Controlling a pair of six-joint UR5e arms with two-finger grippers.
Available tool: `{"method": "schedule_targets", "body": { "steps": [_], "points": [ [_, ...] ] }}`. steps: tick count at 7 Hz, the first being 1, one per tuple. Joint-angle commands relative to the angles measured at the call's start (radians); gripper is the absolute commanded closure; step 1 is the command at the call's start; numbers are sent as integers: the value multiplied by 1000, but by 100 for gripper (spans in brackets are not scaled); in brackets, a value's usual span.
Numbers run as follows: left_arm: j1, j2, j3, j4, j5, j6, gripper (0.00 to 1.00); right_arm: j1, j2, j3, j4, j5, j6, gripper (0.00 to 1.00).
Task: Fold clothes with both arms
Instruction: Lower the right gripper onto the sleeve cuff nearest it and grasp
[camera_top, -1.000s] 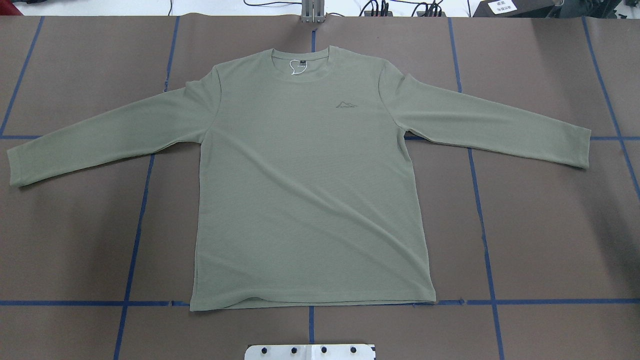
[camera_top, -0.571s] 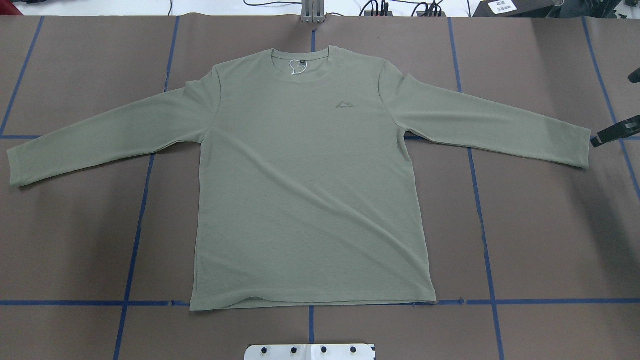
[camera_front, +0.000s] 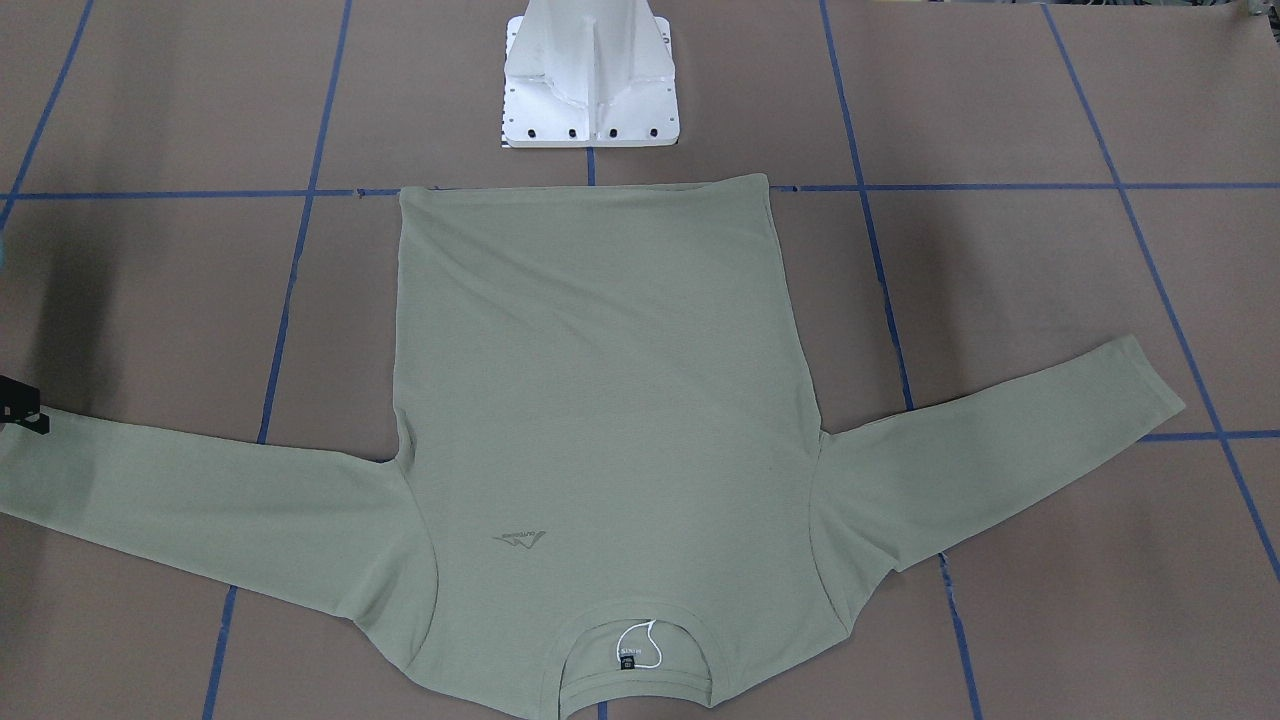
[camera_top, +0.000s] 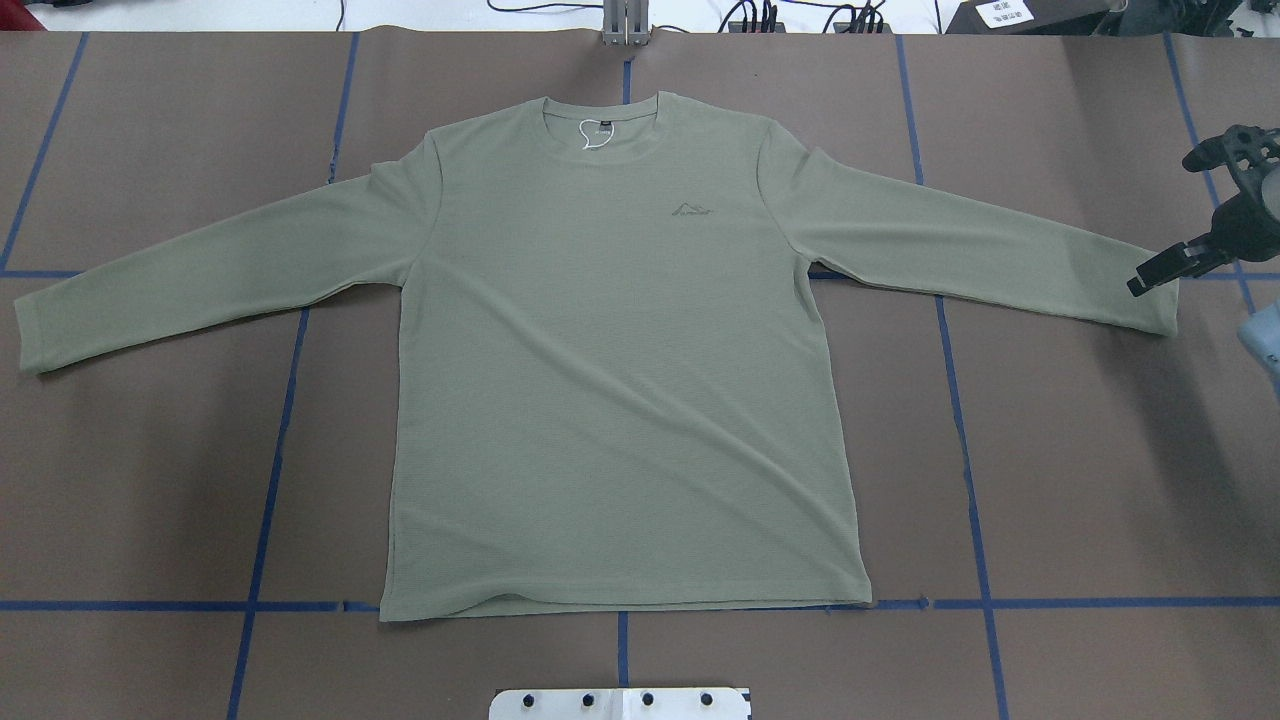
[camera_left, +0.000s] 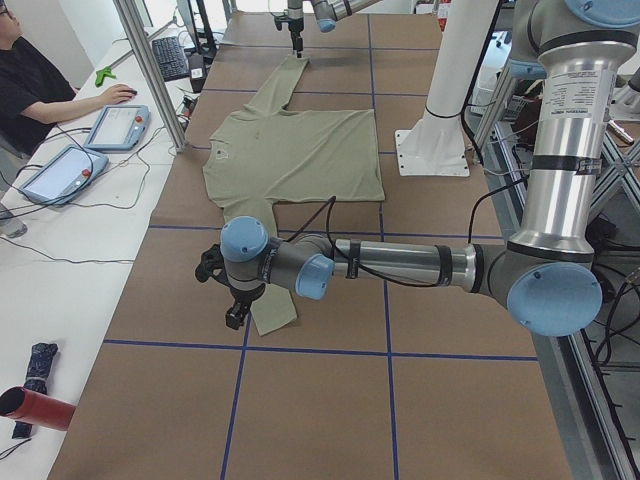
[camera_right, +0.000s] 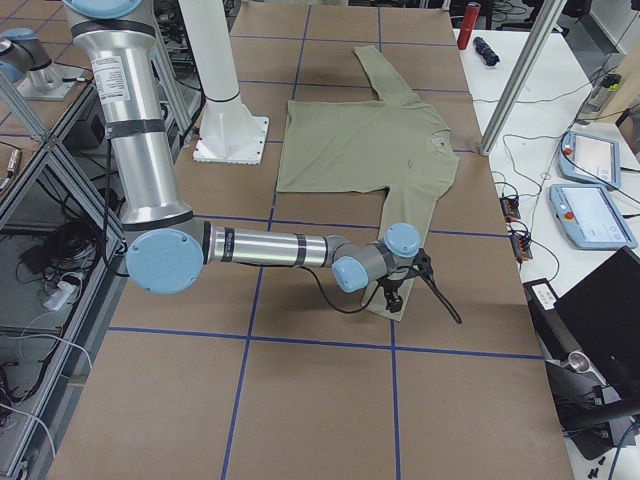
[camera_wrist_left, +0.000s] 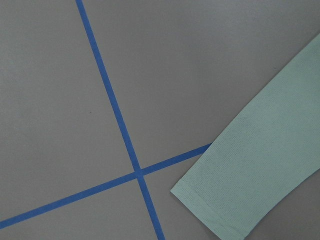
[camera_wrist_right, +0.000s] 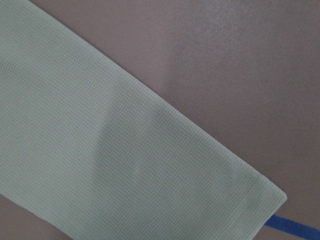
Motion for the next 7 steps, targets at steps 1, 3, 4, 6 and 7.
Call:
{"method": "schedule_targets", "body": {
  "steps": [1, 3, 4, 6, 7],
  "points": [
    [1, 1, -2, 0, 0, 0, 0, 2, -3, -12, -3, -12, 7, 0],
    [-1, 1, -4, -2, -2, 3, 0, 4, 3, -34, -3, -27, 13, 0],
    [1, 1, -5, -2, -2, 1, 0, 4, 4, -43, -3, -27, 18, 0],
    [-1, -2, -5, -2, -2, 3, 0, 4, 7, -70, -1, -38, 21, 0],
    [-1, -4, -7, -2, 0, 1, 0, 4, 12, -81, -1, -46, 21, 0]
  ]
}}
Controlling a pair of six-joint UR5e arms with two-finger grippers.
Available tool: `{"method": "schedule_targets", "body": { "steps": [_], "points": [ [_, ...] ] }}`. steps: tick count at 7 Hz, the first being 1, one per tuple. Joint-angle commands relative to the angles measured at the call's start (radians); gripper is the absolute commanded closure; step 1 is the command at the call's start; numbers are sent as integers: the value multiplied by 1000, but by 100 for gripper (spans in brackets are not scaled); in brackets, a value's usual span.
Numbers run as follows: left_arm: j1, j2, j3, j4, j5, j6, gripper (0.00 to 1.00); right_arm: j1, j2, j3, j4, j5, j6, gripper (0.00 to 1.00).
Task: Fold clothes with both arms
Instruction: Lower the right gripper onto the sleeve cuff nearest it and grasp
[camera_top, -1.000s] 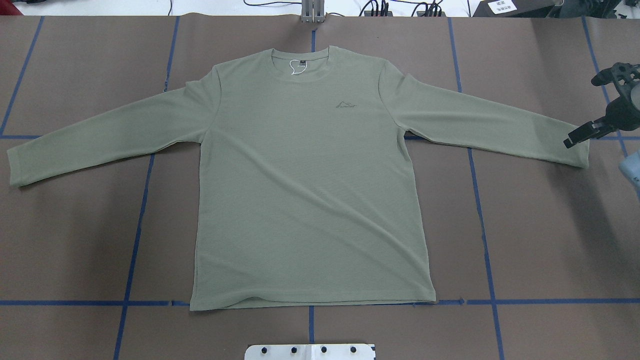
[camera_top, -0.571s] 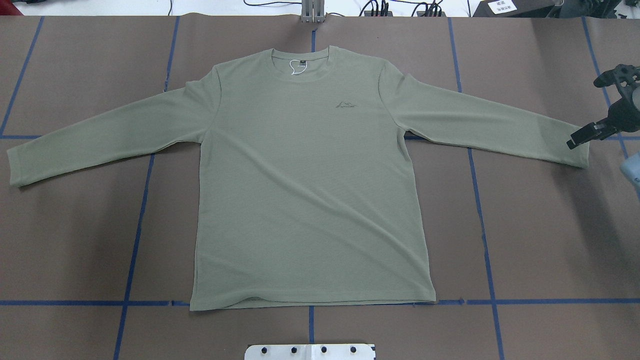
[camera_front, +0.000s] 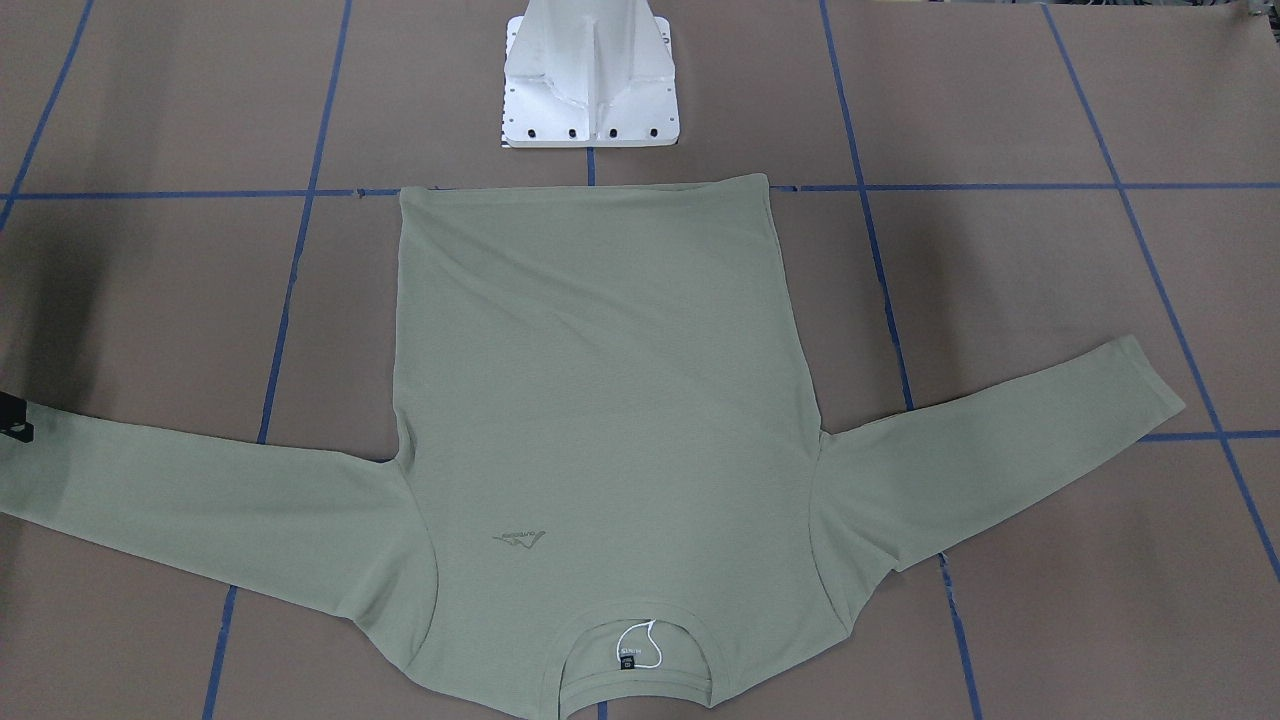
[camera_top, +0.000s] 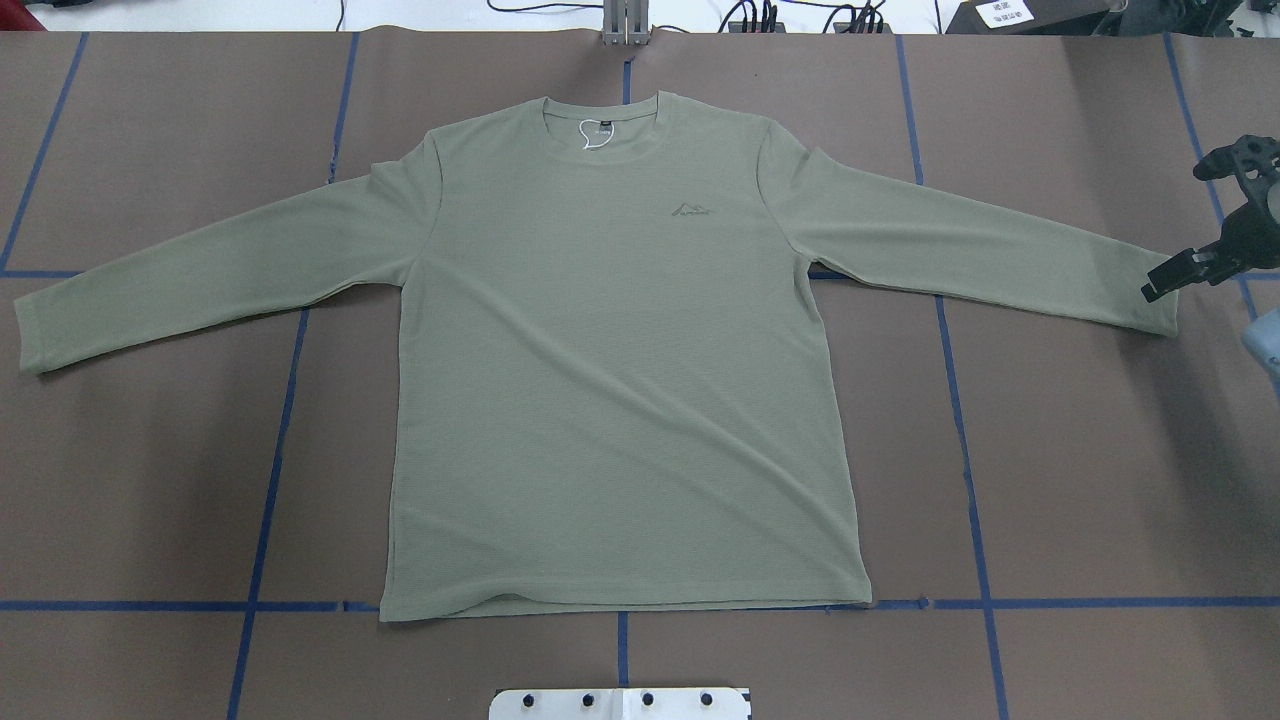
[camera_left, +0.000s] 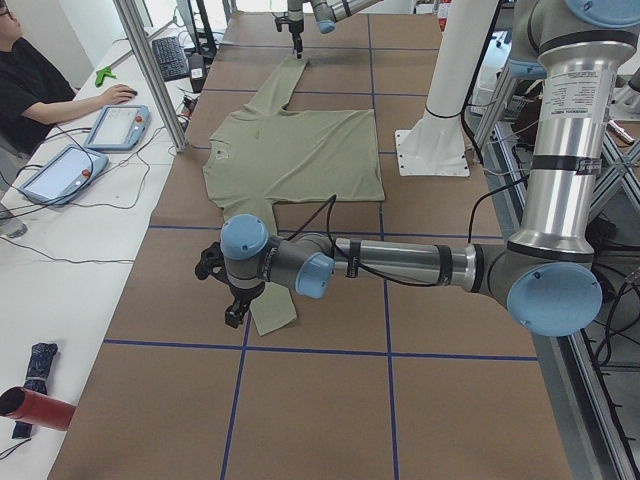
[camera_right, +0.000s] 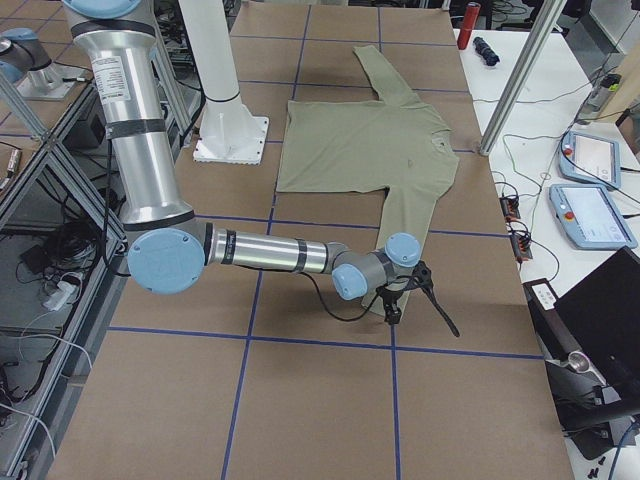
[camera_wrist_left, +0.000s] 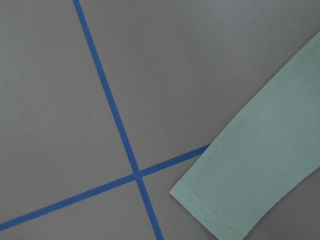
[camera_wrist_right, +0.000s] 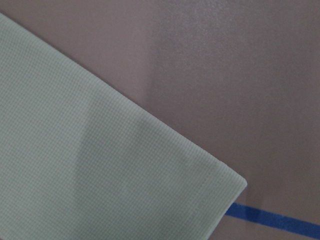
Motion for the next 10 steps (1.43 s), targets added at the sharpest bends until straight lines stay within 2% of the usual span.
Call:
{"method": "schedule_targets", "body": {
  "steps": [1, 8, 9, 10],
  "points": [
    [0, -2, -1, 0, -1, -1, 0, 0, 5, -18, 1, -10, 1, 0],
    [0, -6, 2, 0, 1, 2, 0, -5, 38, -60, -1, -8, 3, 0],
    [0, -6, 2, 0, 1, 2, 0, -5, 38, -60, -1, -5, 6, 5],
    [0, -8, 0, 0, 1, 2, 0, -5, 38, -60, -1, 0, 7, 17]
  ]
}}
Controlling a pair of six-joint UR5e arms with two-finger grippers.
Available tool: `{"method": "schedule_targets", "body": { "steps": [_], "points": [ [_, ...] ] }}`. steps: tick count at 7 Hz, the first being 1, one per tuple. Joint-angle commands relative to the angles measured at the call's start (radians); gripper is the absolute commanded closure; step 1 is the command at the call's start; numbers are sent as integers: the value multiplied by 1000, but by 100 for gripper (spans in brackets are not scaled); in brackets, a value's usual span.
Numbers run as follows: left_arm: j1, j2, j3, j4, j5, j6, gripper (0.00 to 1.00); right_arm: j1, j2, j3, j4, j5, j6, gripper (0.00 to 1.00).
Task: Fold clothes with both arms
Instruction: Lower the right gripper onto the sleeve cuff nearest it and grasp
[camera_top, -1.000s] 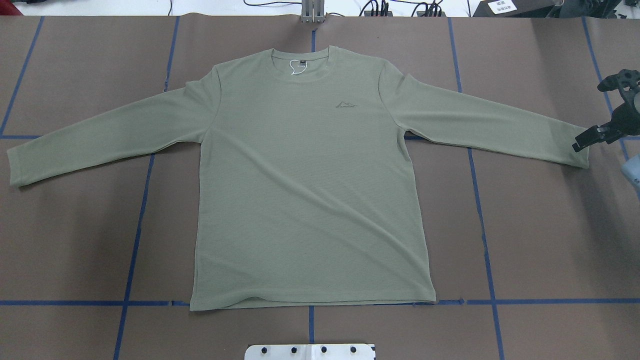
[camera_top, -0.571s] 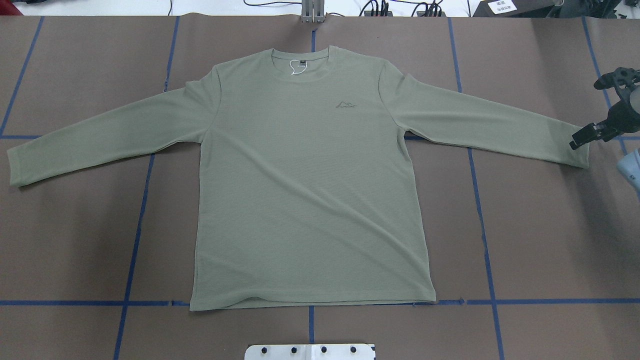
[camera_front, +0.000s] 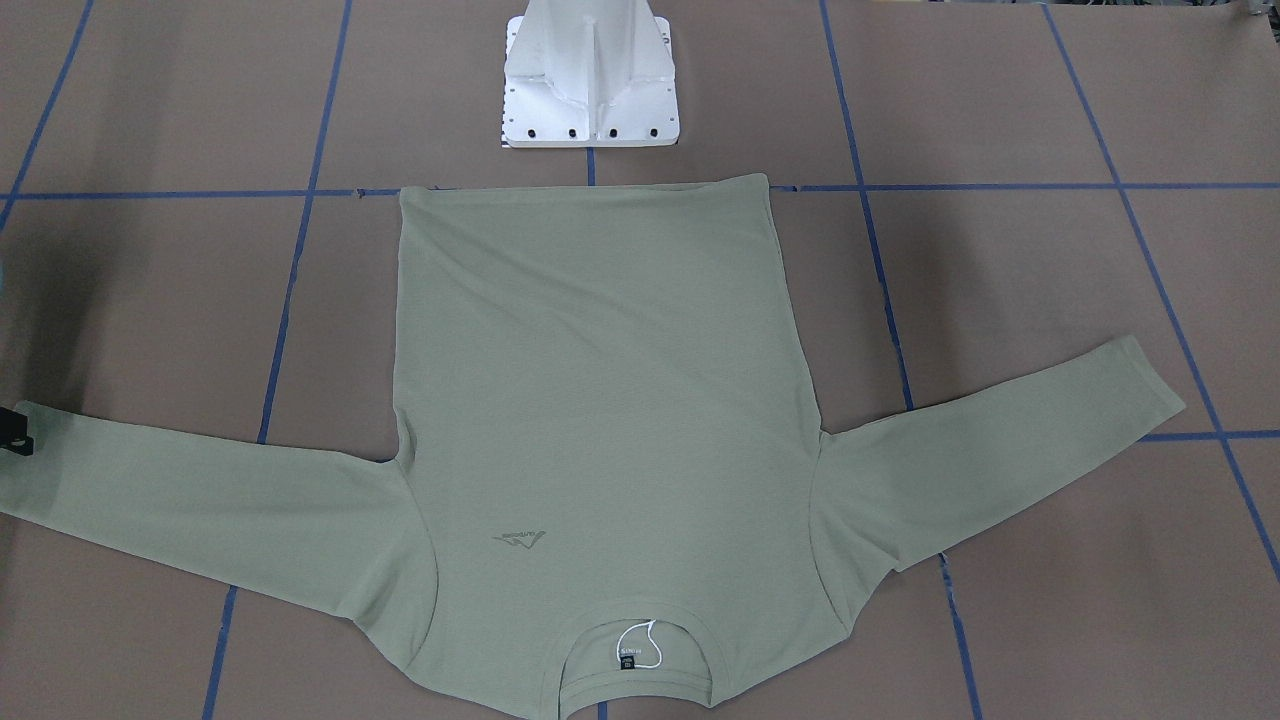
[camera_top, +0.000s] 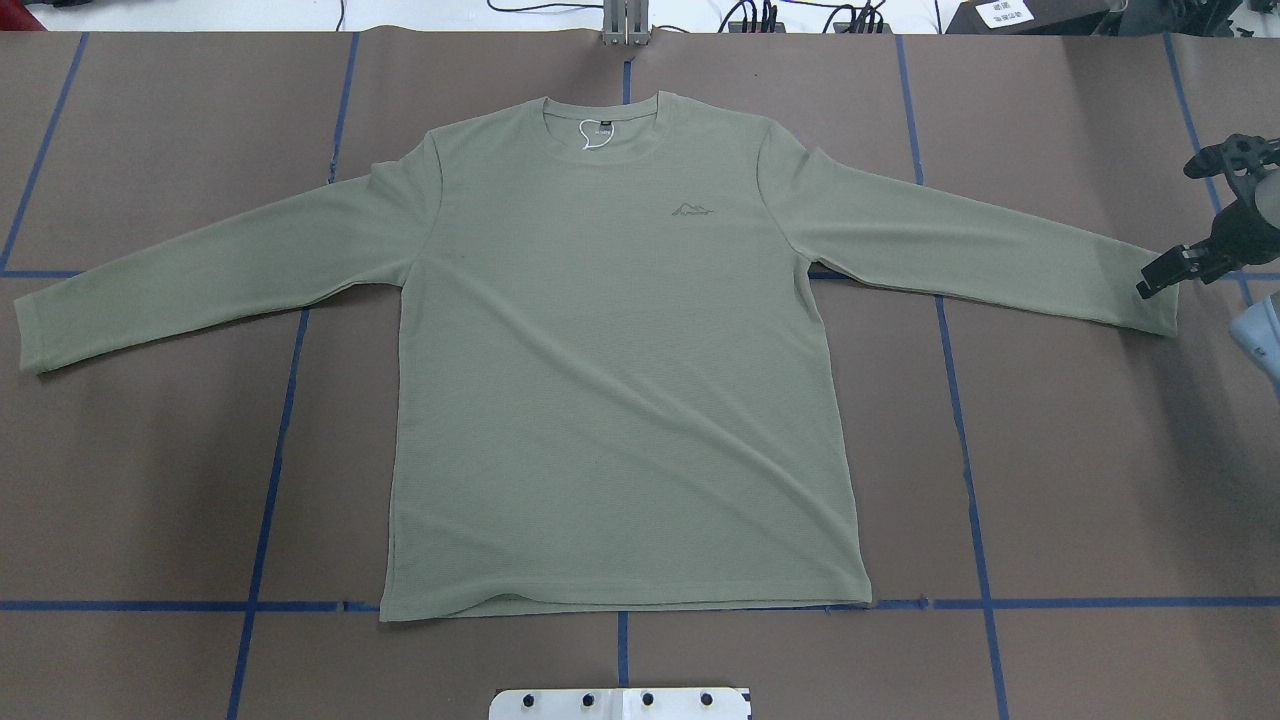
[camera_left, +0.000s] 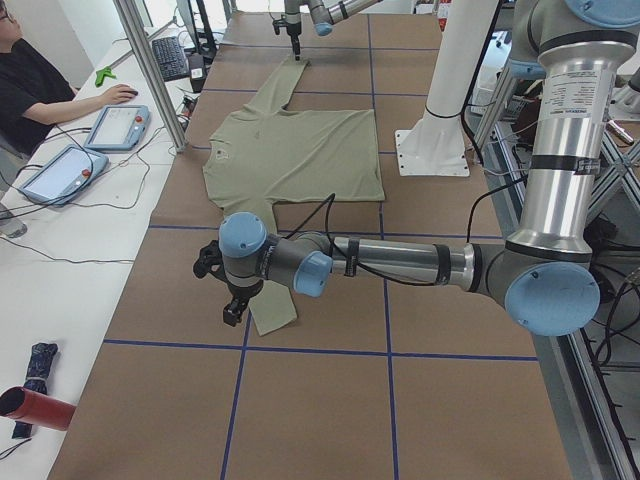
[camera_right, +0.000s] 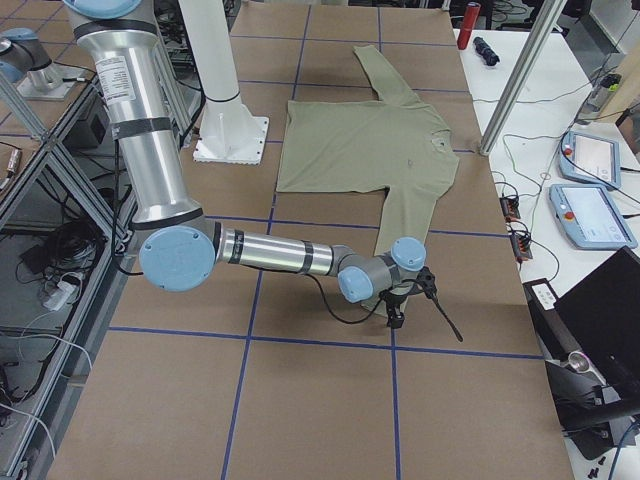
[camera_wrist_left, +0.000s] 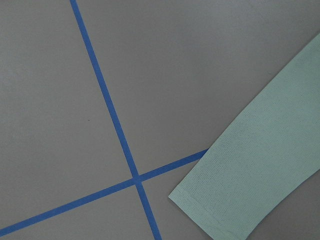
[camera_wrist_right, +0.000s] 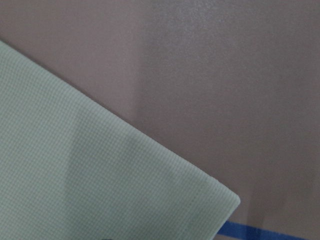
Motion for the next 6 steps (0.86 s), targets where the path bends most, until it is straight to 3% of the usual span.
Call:
{"method": "schedule_targets", "body": {
  "steps": [1, 2, 6],
  "points": [
    [0, -1, -1, 0, 0, 0, 0, 0, -1, 0, 0, 11, 2, 33],
    [0, -1, -1, 0, 0, 0, 0, 0, -1, 0, 0, 11, 2, 50],
    [0, -3, -1, 0, 0, -3, 0, 0, -1, 6, 2, 14, 2, 89]
  ]
}}
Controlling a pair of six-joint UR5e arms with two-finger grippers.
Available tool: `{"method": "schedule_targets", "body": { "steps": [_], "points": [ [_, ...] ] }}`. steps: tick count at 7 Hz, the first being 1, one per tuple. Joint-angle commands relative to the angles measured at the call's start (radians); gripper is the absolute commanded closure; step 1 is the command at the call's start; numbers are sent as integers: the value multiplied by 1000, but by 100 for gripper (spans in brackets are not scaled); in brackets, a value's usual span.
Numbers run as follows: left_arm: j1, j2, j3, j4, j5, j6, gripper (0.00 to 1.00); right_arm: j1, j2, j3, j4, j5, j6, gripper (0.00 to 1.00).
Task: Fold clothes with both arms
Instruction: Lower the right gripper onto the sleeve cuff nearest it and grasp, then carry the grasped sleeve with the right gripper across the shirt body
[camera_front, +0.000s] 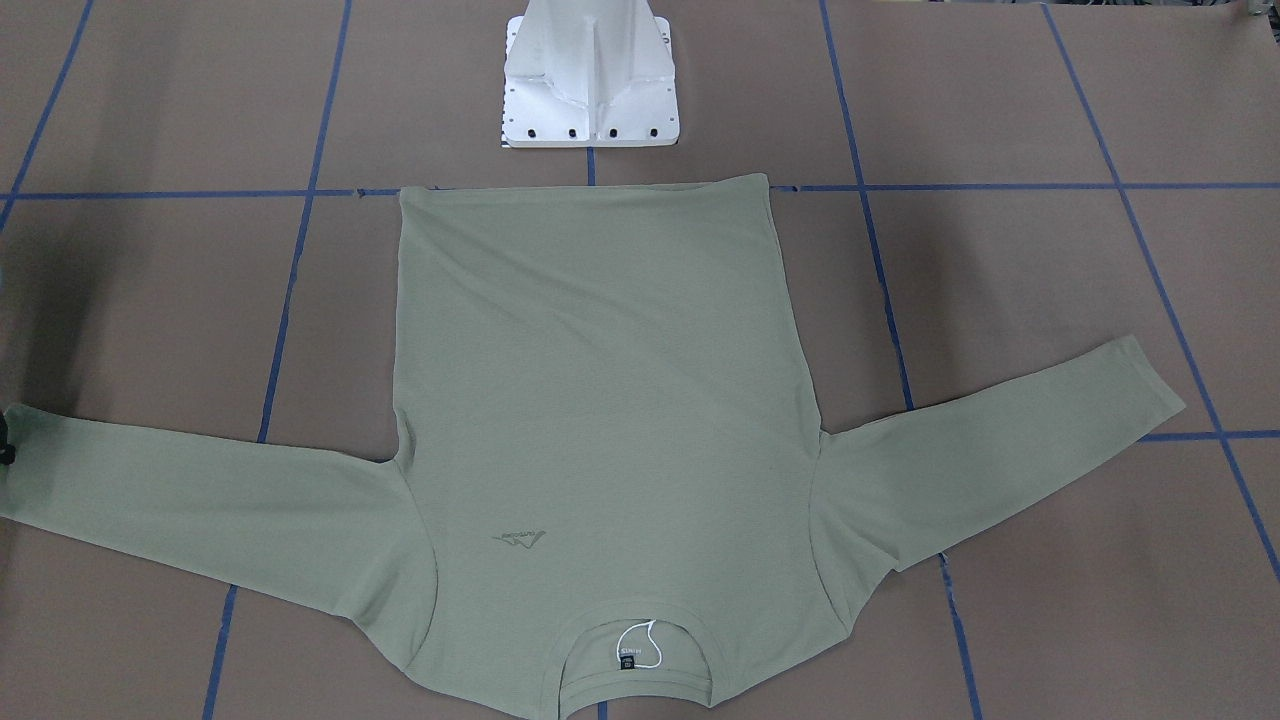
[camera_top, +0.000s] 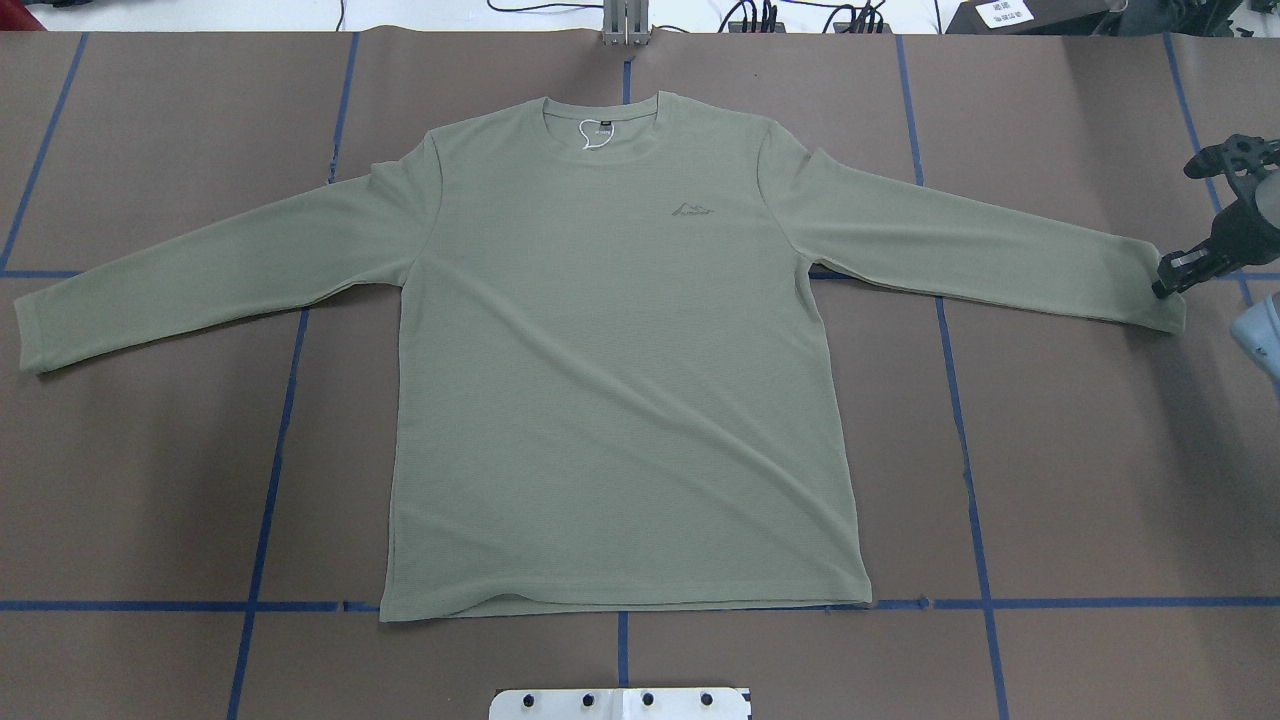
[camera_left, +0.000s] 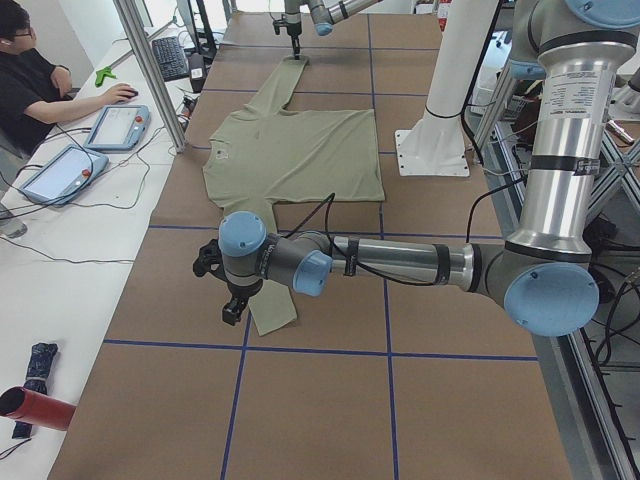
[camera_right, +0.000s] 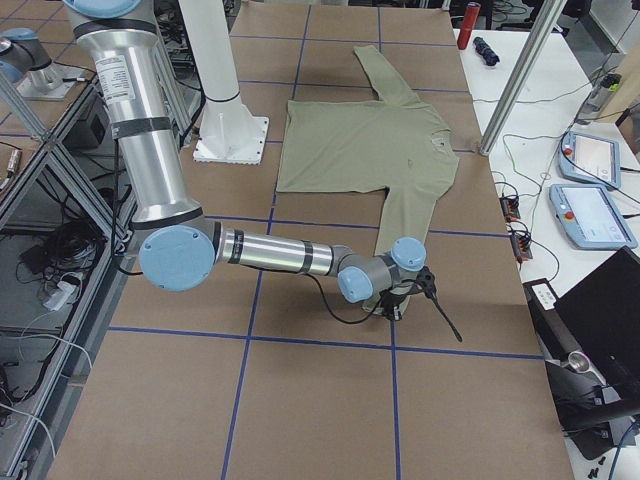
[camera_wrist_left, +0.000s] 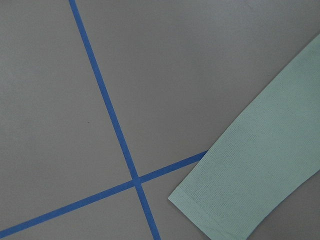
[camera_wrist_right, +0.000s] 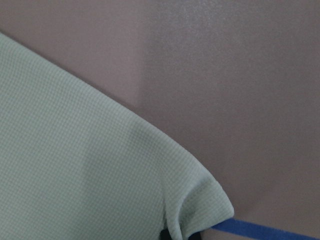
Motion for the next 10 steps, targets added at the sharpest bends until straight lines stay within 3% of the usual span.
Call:
{"method": "schedule_targets", "body": {
  "steps": [1, 5, 8, 10],
  "points": [
    [0, -3, 0, 0, 0, -2, 0, 3, 3, 34, 0, 20, 2, 100],
    [0, -6, 0, 2, 0, -3, 0, 34, 40, 158, -9, 149, 70, 100],
    [-2, -6, 0, 2, 0, -3, 0, 3, 211, 210, -11, 184, 358, 100],
    [-5, -6, 0, 2, 0, -3, 0, -85, 363, 206, -11, 125, 486, 100]
  ]
}}
